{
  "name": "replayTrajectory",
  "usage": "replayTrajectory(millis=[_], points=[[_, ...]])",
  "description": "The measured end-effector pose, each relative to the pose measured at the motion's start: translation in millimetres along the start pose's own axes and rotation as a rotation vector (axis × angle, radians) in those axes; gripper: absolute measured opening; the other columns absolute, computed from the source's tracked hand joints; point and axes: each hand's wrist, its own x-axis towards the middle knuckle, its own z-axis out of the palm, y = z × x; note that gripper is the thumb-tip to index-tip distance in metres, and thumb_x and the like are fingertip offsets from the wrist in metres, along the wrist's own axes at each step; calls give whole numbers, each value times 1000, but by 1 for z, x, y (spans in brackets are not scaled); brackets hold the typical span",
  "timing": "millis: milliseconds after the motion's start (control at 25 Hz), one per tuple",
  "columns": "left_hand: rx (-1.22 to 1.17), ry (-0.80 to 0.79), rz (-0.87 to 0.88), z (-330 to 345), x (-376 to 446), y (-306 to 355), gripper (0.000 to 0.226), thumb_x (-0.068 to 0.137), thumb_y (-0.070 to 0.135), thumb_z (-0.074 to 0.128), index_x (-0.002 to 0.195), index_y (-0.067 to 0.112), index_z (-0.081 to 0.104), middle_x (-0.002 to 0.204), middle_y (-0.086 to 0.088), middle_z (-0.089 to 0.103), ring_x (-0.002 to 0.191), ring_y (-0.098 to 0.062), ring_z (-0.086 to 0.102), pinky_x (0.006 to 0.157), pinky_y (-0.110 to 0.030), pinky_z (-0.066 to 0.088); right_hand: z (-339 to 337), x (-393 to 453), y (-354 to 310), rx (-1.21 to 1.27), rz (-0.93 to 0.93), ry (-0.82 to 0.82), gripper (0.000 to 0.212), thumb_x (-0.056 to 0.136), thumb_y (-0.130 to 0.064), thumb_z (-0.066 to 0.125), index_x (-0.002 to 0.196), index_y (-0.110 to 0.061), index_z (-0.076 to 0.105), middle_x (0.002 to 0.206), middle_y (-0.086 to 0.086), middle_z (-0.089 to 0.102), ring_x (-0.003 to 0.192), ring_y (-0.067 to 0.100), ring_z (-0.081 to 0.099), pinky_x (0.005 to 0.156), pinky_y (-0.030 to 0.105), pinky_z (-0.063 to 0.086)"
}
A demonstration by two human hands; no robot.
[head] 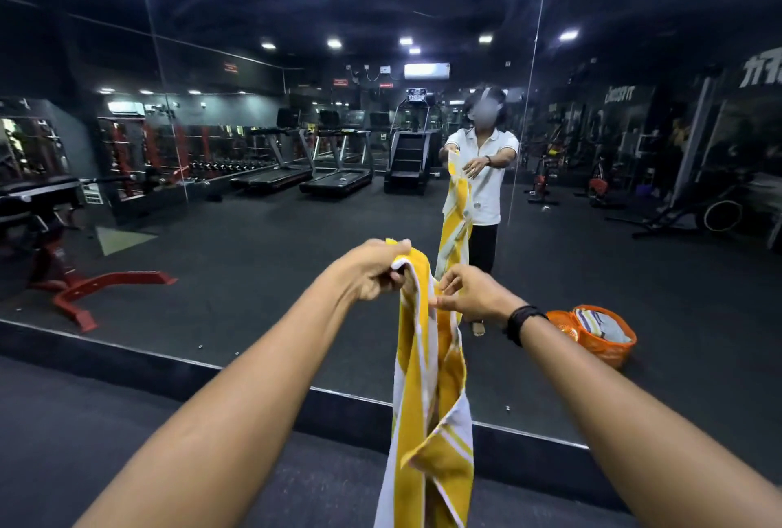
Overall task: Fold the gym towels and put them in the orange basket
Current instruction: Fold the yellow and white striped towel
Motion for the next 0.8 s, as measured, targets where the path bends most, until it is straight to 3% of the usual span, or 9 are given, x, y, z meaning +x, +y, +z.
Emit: replayTrajectory(millis=[120, 200, 320, 440, 560, 680, 800], points=[[271, -51, 124, -6, -12, 27, 35, 100, 34, 46, 69, 19, 48, 55, 5, 46, 46, -5, 37, 44, -15, 34, 9, -5, 8, 64, 11, -88, 49, 74, -29, 82, 112, -14, 56, 106, 2, 61, 94, 20, 63, 83, 37, 56], [361, -114, 160, -8, -17, 44, 36, 101, 40, 42, 70, 22, 49, 58, 6, 47, 48, -5, 35, 56, -19, 35, 14, -8, 5, 134, -17, -113, 58, 71, -26, 83, 119, -13, 53, 112, 3, 63, 101, 21, 63, 87, 40, 55], [261, -134, 205, -8, -23, 63, 37, 102, 39, 40, 71, 20, 48, 52, 6, 54, 40, -3, 47, 58, -20, 48, 27, -10, 2, -54, -14, -48, 50, 72, -14, 74, 117, -12, 53, 115, 6, 63, 107, 24, 58, 87, 35, 51], [142, 12, 291, -12, -20, 77, 36, 102, 37, 40, 74, 19, 51, 62, 1, 59, 54, -10, 56, 57, -24, 52, 38, -8, 16, -182, 124, 4, 27, 79, -9, 63, 101, -7, 48, 115, 15, 55, 107, 33, 55, 78, 33, 47], [24, 168, 341, -23, -16, 87, 34, 102, 36, 39, 76, 18, 51, 70, -2, 58, 60, -13, 57, 61, -29, 53, 40, -9, 40, -267, 286, -45, 18, 85, -13, 57, 101, -6, 59, 117, 19, 58, 110, 35, 58, 83, 33, 49], [-49, 177, 342, -27, -18, 92, 36, 102, 35, 40, 74, 17, 52, 67, -1, 58, 59, -12, 57, 58, -28, 52, 45, -13, 54, -289, 333, -110, 23, 80, -14, 58, 99, -6, 66, 107, 13, 65, 93, 28, 66, 67, 28, 49], [-89, 166, 340, -28, -19, 96, 35, 102, 34, 40, 76, 15, 54, 70, -3, 61, 63, -15, 60, 63, -32, 56, 55, -16, 59, -421, 339, -269, 17, 87, -22, 56, 97, -10, 63, 112, 11, 65, 95, 26, 66, 69, 29, 47]])
